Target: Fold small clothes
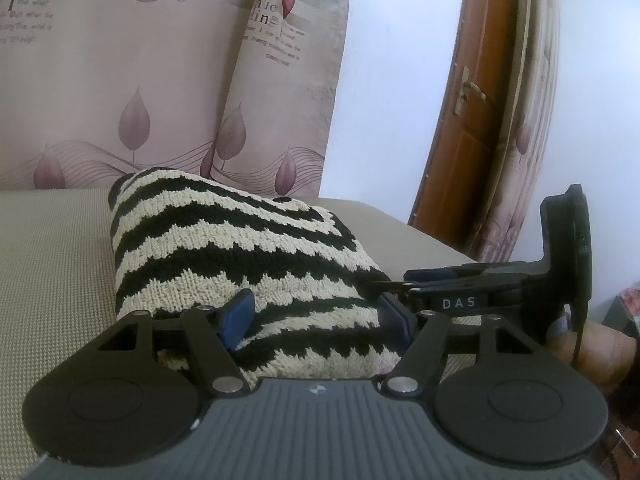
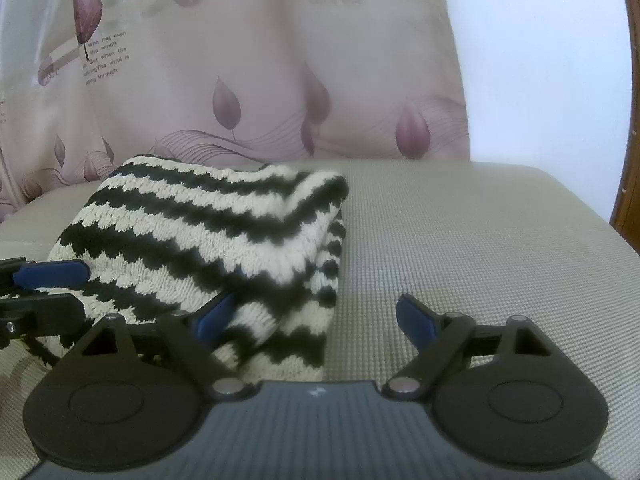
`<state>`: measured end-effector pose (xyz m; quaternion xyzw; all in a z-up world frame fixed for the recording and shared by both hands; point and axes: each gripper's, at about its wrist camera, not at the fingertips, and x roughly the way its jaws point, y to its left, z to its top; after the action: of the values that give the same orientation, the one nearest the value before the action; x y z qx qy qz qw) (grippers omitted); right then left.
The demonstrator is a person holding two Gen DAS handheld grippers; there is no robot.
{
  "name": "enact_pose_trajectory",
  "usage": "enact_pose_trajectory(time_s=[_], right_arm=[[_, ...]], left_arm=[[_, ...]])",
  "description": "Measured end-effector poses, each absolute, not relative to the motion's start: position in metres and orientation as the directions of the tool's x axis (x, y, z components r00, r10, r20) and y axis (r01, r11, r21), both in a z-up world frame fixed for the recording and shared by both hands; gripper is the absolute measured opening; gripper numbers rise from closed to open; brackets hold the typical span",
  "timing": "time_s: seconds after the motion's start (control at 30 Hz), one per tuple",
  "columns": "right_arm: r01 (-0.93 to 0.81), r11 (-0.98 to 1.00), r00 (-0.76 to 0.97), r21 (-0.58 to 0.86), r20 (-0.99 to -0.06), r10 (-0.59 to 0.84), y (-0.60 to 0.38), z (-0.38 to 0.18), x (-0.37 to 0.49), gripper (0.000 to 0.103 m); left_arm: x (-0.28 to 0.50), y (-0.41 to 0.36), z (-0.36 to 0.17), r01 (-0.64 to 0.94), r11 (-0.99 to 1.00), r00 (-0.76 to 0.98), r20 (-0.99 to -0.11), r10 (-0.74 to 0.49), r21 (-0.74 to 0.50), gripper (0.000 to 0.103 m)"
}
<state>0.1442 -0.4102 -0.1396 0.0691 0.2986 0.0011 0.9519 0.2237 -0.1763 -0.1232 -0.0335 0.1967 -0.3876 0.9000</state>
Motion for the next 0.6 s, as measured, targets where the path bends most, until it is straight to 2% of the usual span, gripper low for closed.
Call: enact_pose_trajectory(time_s=[0.33, 0.6], right_arm=[[0.039, 0.99, 0.821, 0.137, -0.569, 0.046, -0.411, -0.14, 0.144, 0.088], [0.037, 0.987, 0.818, 0.158, -0.572, 0.061, -0.414, -0.142, 0.144, 0.088]], left_arm=[[0.219, -0.182, -0.123, 0.69, 0.704, 0.632, -0.333, -0.699, -0.169, 0.075], [0.206, -0.193, -0.121, 0.701, 0.711, 0.655, -0.34, -0.675, -0.061, 0.093]])
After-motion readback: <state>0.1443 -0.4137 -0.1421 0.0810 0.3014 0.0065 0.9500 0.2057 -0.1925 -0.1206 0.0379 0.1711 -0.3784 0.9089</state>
